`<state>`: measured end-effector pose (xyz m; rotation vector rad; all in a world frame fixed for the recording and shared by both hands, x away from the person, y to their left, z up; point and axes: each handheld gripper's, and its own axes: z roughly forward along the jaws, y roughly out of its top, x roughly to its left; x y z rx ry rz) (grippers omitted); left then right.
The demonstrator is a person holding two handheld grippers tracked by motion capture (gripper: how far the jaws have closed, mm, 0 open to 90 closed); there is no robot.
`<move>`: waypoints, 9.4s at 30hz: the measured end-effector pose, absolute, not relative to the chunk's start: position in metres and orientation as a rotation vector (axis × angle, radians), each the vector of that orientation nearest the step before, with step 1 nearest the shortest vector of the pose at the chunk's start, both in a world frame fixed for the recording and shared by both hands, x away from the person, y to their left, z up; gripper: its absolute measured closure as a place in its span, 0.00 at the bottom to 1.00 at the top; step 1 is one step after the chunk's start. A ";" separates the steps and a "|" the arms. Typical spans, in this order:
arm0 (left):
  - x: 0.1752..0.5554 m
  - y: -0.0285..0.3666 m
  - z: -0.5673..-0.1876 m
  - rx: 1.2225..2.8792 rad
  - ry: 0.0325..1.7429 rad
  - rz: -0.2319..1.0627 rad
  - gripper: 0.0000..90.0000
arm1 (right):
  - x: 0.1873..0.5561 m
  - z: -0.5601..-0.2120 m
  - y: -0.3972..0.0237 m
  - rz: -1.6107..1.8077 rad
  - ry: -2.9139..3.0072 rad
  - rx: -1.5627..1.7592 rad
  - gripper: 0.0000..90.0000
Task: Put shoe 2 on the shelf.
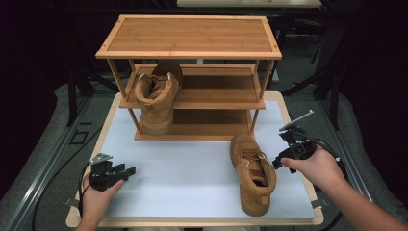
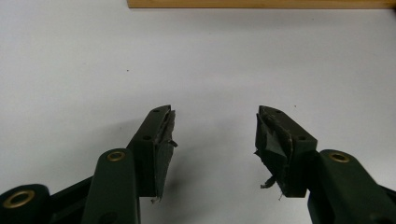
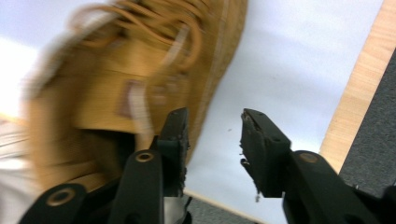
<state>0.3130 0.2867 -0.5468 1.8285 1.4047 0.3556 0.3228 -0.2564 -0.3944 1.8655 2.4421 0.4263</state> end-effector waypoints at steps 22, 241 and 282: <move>0.314 0.289 -0.548 1.823 1.414 0.346 0.51 | 0.328 -0.420 -0.219 0.345 2.513 1.789 0.87; 0.357 0.260 -0.416 1.765 1.188 0.386 0.59 | 0.414 -0.276 -0.176 1.517 2.085 1.870 0.58; 0.435 0.225 -0.388 1.709 1.253 0.361 1.00 | 0.442 -0.384 -0.158 1.367 2.010 1.738 1.00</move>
